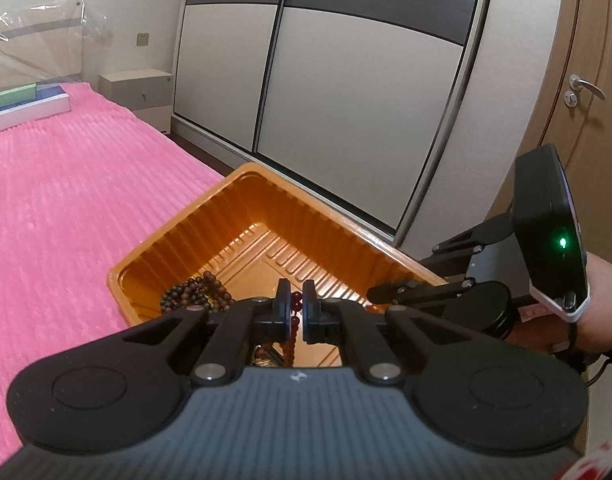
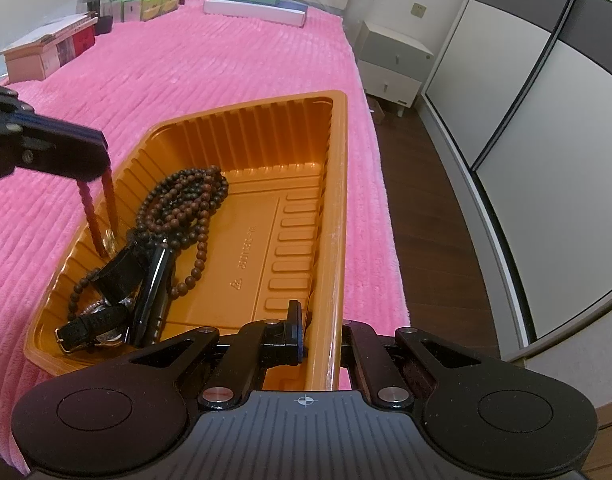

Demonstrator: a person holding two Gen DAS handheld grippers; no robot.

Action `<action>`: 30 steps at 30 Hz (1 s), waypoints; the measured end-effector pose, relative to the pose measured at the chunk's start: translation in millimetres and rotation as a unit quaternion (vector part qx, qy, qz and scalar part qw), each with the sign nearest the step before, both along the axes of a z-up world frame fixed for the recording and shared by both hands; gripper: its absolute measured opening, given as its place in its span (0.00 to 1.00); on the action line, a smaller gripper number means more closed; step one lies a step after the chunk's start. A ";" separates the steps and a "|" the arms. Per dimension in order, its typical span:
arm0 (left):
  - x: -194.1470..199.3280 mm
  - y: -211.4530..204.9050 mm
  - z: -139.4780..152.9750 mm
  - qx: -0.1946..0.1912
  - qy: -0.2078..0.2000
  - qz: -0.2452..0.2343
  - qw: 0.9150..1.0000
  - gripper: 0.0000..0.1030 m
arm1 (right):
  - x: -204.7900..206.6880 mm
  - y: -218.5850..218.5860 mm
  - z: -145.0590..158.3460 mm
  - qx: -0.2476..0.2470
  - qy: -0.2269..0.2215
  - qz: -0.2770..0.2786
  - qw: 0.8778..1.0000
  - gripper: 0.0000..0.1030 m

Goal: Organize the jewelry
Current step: 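Carry the red bead bracelet into the tray and open the left tool, then pinch the small silver bead off the bedspread with the left tool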

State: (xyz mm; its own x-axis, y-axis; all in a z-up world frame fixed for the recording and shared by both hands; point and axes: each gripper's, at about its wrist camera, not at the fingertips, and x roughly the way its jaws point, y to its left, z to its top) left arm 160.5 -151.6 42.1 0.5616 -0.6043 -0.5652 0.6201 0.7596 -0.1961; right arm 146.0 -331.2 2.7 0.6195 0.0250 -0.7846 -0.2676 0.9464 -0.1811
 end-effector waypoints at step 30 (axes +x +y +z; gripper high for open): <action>15.1 149.2 -38.5 0.069 -0.026 0.222 0.972 0.23 | -1.5 -0.1 1.7 -0.002 0.000 0.001 1.000 0.04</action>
State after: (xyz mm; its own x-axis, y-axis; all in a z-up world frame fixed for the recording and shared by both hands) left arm 175.6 -2.4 3.6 0.7796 -0.2169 -0.5875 0.2323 0.9713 -0.0504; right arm 144.6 -331.3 4.4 0.6193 0.0229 -0.7848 -0.2698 0.9449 -0.1853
